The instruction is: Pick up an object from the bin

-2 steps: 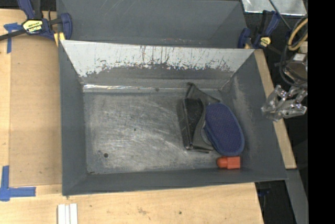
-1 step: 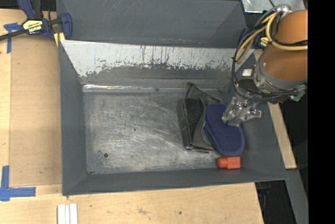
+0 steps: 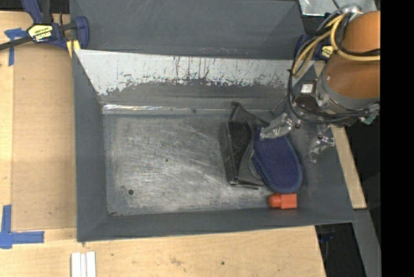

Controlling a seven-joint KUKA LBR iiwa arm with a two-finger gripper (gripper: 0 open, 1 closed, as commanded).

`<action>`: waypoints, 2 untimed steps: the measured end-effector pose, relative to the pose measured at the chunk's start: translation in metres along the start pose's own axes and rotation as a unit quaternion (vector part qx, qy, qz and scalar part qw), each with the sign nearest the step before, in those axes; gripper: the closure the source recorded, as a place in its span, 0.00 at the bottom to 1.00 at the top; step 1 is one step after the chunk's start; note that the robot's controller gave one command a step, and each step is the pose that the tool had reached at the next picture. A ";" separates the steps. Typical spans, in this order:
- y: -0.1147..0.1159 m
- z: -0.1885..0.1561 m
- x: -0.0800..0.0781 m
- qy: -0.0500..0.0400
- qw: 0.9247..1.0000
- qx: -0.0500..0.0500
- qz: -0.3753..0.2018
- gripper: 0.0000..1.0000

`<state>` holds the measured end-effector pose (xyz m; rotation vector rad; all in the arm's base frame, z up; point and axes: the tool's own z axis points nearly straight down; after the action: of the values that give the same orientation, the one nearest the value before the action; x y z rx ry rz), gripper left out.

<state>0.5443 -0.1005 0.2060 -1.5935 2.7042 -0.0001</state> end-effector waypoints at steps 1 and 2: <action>-0.008 0.087 -0.048 -0.009 1.000 0.011 -0.021 0.00; -0.021 0.096 -0.066 -0.012 0.992 0.014 -0.121 0.00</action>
Offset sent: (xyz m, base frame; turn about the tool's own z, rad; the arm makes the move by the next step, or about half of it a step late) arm 0.0259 0.0401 -0.1141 -0.0437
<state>0.5952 -0.0525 0.1097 -1.8878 2.4629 -0.0201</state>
